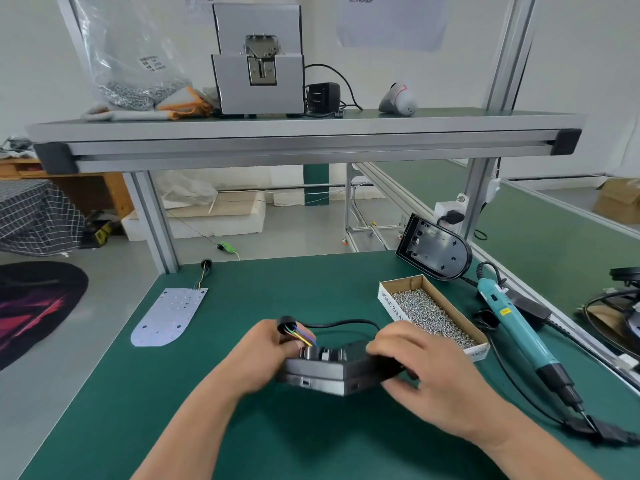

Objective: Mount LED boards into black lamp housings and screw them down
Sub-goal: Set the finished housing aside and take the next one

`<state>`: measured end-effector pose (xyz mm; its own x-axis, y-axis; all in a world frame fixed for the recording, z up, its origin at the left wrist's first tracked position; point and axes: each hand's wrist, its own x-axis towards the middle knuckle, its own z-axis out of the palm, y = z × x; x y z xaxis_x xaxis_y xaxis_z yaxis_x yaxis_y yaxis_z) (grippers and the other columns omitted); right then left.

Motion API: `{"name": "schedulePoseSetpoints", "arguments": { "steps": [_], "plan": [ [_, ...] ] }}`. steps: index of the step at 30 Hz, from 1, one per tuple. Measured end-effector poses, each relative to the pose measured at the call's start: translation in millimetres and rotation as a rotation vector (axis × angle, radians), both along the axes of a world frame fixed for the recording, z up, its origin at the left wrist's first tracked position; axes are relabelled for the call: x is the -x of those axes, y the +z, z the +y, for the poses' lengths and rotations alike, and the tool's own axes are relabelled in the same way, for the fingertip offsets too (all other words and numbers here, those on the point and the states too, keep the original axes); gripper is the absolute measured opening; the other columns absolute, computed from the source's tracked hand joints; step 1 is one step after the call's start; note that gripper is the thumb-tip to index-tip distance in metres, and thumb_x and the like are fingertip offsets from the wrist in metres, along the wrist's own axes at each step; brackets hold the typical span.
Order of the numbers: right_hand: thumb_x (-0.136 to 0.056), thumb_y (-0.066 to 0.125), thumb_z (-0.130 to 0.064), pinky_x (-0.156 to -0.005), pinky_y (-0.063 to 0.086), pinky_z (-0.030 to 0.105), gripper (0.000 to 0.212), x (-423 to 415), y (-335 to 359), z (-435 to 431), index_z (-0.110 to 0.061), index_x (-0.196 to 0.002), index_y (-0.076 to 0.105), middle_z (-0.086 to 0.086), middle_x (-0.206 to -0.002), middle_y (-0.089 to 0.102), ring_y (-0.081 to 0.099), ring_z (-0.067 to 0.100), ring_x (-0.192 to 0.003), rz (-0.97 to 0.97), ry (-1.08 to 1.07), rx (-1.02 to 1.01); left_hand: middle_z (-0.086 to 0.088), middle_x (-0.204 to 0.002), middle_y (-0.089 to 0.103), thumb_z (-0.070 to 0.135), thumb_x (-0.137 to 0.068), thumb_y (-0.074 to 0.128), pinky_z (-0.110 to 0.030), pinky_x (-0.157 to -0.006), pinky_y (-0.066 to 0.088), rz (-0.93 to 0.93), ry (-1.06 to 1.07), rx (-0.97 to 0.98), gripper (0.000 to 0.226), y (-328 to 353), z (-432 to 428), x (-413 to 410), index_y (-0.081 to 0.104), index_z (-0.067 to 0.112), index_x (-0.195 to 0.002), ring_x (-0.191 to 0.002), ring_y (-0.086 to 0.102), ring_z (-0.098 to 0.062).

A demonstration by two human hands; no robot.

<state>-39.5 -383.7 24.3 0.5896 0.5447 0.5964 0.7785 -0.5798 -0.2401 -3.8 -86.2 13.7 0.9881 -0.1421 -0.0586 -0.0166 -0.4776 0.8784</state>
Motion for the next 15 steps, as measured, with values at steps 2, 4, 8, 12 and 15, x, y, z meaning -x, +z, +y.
{"name": "schedulePoseSetpoints", "arguments": {
  "steps": [2, 4, 8, 12, 15],
  "plan": [
    [-0.086, 0.067, -0.027, -0.064, 0.053, 0.027, 0.038, 1.4, -2.5, 2.8, -0.035, -0.122, 0.059, -0.019, -0.120, 0.055, 0.063, 0.006, -0.086, -0.002, -0.023, 0.161, -0.002, -0.104, 0.083, 0.001, -0.091, 0.060, -0.019, -0.089, 0.055, 0.037, -0.085, 0.086, 0.027, 2.0, 3.8, 1.3, 0.078, 0.012, -0.107, -0.104, 0.077, -0.013],
    [-0.088, 0.064, -0.037, -0.058, 0.050, 0.029, 0.038, 0.8, -6.2, 6.1, -0.039, -0.125, 0.054, -0.017, -0.120, 0.048, 0.060, 0.010, -0.077, 0.040, -0.049, 0.317, -0.008, -0.107, 0.083, -0.014, -0.095, 0.053, -0.020, -0.089, 0.057, 0.092, -0.095, 0.209, 0.034, 4.2, 6.5, 0.6, 0.076, 0.006, -0.110, -0.109, 0.078, -0.016],
    [-0.090, 0.064, -0.050, -0.066, 0.053, 0.036, 0.050, -4.8, -11.0, 4.8, -0.043, -0.135, 0.044, -0.018, -0.125, 0.039, 0.060, 0.014, -0.083, 0.155, -0.103, 0.443, -0.015, -0.111, 0.081, -0.014, -0.095, 0.045, -0.031, -0.097, 0.058, 0.203, -0.042, 0.421, 0.032, 10.3, 2.9, 0.5, 0.072, -0.001, -0.106, -0.115, 0.076, -0.022],
    [-0.090, 0.050, -0.045, -0.076, 0.054, 0.034, 0.055, -4.5, -10.4, 1.3, -0.044, -0.143, 0.040, -0.017, -0.128, 0.040, 0.058, 0.010, -0.097, 0.188, -0.089, 0.471, -0.021, -0.127, 0.075, 0.017, -0.081, 0.053, -0.045, -0.107, 0.053, 0.251, -0.123, 0.669, 0.045, 12.4, 6.5, 1.9, 0.070, -0.006, -0.116, -0.122, 0.071, -0.026],
    [-0.089, 0.049, -0.040, -0.083, 0.051, 0.029, 0.055, -4.5, -10.0, 0.3, -0.043, -0.143, 0.047, -0.020, -0.127, 0.042, 0.054, 0.004, -0.102, 0.246, -0.086, 0.409, -0.020, -0.124, 0.075, 0.036, -0.099, 0.066, -0.045, -0.104, 0.050, 0.189, -0.132, 0.633, 0.038, 13.2, 0.7, 4.7, 0.073, 0.003, -0.116, -0.115, 0.070, -0.023]
  ]
}}
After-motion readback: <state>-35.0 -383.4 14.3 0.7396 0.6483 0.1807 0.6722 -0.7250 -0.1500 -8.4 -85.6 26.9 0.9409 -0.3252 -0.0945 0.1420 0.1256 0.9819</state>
